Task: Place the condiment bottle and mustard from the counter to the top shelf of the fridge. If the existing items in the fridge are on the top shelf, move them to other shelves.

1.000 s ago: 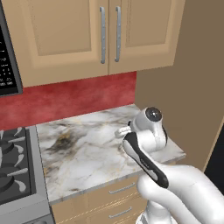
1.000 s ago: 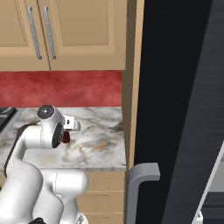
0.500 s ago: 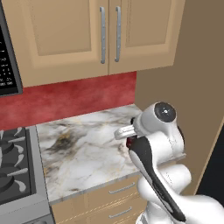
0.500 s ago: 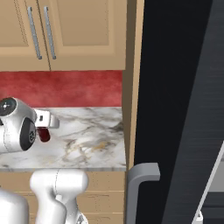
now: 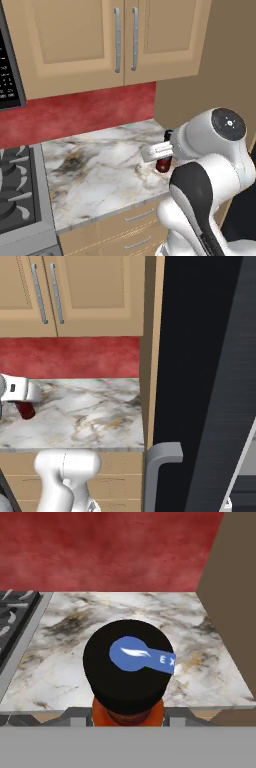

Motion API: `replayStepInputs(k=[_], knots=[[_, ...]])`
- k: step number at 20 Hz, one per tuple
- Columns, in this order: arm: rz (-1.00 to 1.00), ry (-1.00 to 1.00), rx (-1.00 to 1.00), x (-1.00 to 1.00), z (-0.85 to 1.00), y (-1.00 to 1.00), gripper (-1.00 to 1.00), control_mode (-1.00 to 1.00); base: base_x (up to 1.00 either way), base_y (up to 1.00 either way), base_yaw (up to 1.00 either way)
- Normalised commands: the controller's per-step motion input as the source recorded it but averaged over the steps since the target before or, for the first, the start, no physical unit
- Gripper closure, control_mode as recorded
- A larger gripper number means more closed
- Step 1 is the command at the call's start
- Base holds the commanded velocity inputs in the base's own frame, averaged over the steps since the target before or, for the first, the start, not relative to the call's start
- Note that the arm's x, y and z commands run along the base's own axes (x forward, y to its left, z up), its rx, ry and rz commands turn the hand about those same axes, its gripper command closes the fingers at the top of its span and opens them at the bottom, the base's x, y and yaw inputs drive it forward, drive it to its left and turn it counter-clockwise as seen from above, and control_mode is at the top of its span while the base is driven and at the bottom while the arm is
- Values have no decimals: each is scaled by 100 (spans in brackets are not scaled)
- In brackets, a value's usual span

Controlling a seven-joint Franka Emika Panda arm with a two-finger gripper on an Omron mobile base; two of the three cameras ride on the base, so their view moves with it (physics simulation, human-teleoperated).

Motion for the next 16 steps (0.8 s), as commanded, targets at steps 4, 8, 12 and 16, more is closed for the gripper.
replayStepInputs(k=[4,8,12,16], knots=[[0,0,1,-96,41,-20,100,-100,0,0,0],[0,0,0,-21,2,-10,100,-100,0,0,0],[0,0,0,-5,0,0,100,100,-62,0,1],[0,0,0,0,0,0,100,100,-100,0,0]])
